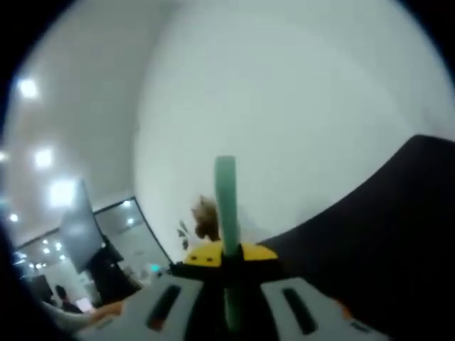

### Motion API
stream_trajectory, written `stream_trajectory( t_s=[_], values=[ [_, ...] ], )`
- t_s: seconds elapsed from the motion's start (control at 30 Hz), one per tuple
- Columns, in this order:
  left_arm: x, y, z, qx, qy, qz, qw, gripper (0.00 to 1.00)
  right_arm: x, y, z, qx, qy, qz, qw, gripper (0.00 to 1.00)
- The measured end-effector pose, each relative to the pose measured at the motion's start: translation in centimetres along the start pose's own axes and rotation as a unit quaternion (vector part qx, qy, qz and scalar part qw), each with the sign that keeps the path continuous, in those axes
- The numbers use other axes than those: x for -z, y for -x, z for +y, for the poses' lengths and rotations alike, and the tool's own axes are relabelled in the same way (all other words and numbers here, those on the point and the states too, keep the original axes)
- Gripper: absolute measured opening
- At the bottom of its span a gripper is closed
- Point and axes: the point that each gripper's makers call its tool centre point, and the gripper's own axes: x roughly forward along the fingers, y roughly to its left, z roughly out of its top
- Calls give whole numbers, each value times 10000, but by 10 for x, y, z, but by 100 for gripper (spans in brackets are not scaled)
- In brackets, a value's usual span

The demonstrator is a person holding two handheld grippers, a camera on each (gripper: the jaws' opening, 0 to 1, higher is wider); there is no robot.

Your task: Pick up the broom and sweep the trash on the tabletop into the dustpan.

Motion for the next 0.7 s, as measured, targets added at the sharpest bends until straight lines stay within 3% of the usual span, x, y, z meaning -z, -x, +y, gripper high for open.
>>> stream_trajectory(
  t_s=[0.33,0.5,0.63,0.67,0.7],
  values=[
    [-9,49,27,-899,679,-208,9934,4,1,-3,3,-50,-28,58,10000,7],
    [0,77,45,-1492,1050,-136,9831,4,3,-5,6,-102,-35,117,9999,7],
    [16,102,62,-2174,1300,8,9674,4,5,-7,11,-152,5,164,9997,7],
    [18,106,61,-2155,1305,-20,9677,4,5,-8,12,-152,24,169,9997,7],
    [21,114,65,-2295,1550,-103,9608,4,5,-8,13,-148,54,172,9997,7]
  ],
)
